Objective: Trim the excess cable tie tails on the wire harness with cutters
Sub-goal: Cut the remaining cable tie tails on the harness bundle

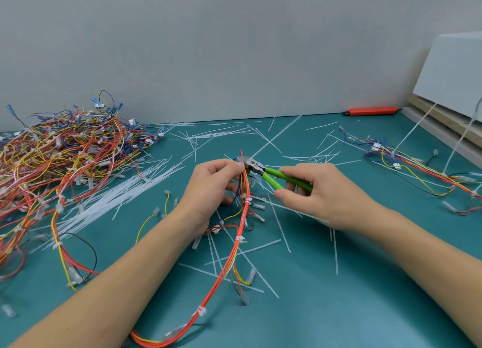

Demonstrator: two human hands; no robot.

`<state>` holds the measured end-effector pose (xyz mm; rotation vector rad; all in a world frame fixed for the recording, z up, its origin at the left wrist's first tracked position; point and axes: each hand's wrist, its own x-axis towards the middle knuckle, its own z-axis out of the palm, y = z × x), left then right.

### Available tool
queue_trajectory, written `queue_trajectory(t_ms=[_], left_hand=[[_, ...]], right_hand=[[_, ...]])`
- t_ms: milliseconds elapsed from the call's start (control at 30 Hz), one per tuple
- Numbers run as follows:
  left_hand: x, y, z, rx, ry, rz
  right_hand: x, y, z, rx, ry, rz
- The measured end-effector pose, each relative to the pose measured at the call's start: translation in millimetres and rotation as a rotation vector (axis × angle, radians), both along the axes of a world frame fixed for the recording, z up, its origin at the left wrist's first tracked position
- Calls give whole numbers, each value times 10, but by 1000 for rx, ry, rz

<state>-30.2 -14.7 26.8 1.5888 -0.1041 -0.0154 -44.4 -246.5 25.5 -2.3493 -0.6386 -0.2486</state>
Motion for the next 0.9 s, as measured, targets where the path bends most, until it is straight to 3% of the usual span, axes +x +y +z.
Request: queue_trajectory(t_ms=[900], left_hand=[[8,-7,-26,7,23,-12]], right_hand=[[-22,55,-97,-7,40,-66]])
